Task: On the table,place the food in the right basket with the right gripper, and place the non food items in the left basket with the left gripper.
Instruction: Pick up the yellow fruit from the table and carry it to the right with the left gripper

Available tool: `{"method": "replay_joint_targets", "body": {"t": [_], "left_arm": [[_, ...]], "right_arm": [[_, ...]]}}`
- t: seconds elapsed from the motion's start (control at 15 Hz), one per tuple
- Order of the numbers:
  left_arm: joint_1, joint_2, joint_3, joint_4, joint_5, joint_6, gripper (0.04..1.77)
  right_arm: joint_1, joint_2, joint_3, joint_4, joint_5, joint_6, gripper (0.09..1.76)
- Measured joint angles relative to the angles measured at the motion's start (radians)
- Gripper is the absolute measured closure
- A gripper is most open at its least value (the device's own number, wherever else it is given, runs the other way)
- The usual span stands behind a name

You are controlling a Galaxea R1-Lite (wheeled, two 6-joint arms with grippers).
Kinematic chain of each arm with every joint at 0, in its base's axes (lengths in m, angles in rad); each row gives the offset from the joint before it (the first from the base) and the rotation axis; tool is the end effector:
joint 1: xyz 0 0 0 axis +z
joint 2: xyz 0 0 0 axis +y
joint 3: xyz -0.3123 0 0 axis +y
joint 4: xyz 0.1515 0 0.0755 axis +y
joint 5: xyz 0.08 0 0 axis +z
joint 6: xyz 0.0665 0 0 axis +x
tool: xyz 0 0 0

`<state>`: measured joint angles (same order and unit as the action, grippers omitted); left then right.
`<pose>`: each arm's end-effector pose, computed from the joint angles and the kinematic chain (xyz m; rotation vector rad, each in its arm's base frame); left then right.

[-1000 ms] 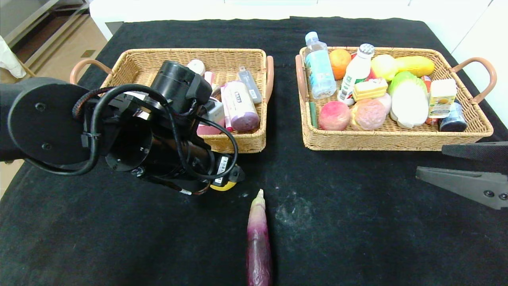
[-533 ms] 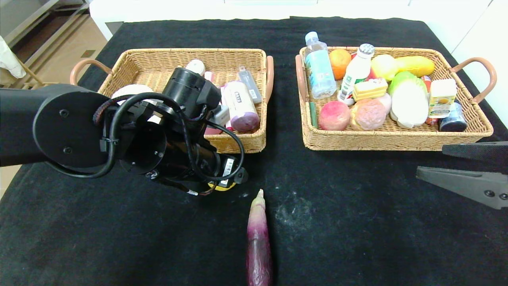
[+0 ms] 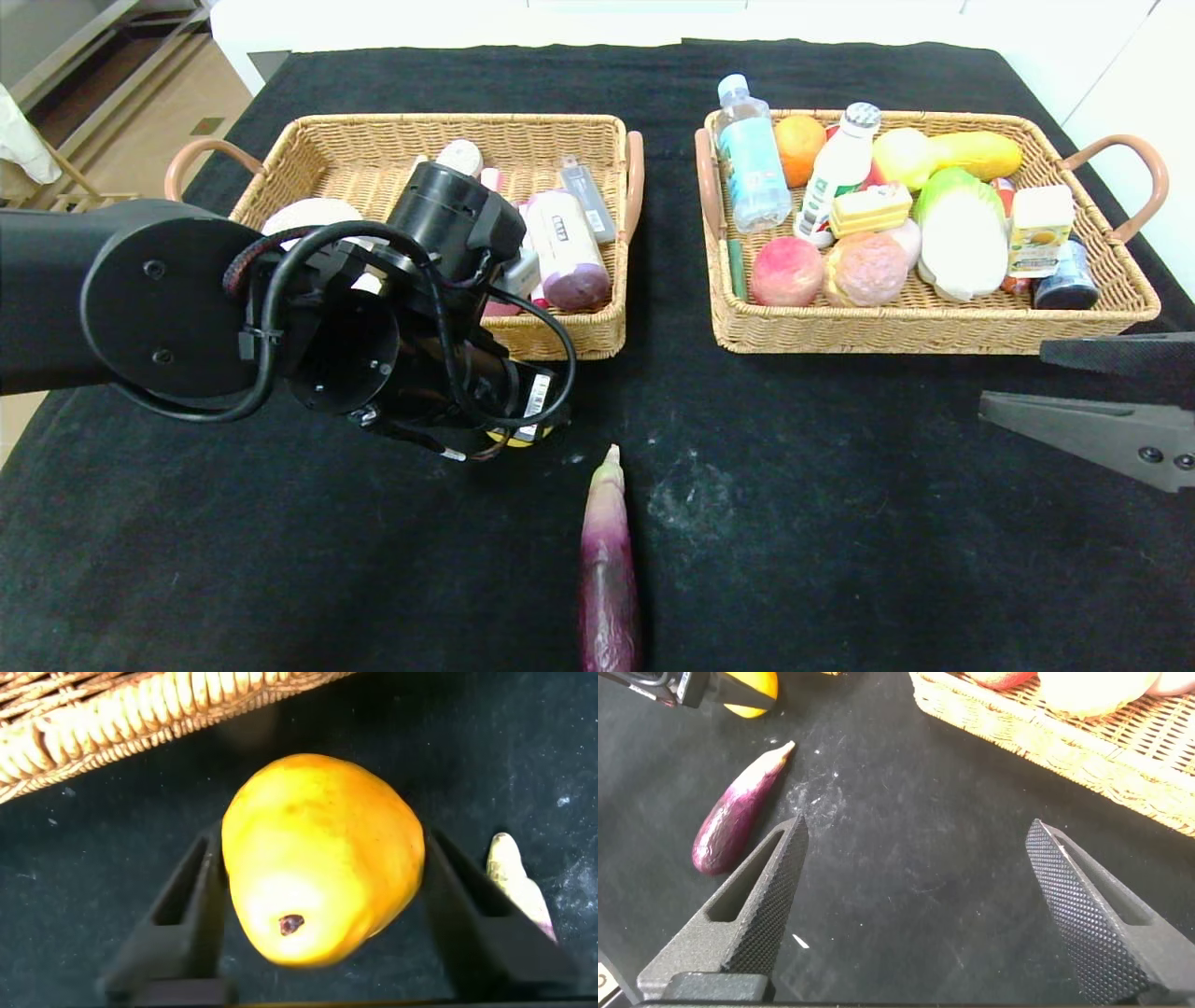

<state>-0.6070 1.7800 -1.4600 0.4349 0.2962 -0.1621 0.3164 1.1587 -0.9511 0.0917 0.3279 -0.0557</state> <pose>0.2879 -0.1763 0.2311 0.1761 0.7011 -0.2388 0.1600 0.0749 0.2867 -0.0516 0.2866 0.6477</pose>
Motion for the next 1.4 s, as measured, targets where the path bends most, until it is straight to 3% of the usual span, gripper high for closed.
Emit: {"method": "replay_joint_targets", "body": {"t": [0.8,1.2,1.4], "left_arm": [[-0.017,-0.023,0.003,0.003,-0.003,-0.004,0.65],[-0.126,-0.075,-0.006,-0.004,-0.011,-0.007,0.66],[-0.177,-0.080,-0.032,-0.061,-0.017,-0.090,0.66]], "right_arm": [[0.000,-0.001,0.000,0.000,0.000,0.000,0.14],[0.000,-0.001,0.000,0.000,-0.002,0.001,0.14],[0.000,-0.003,-0.001,-0.002,-0.002,0.002,0.14]]}}
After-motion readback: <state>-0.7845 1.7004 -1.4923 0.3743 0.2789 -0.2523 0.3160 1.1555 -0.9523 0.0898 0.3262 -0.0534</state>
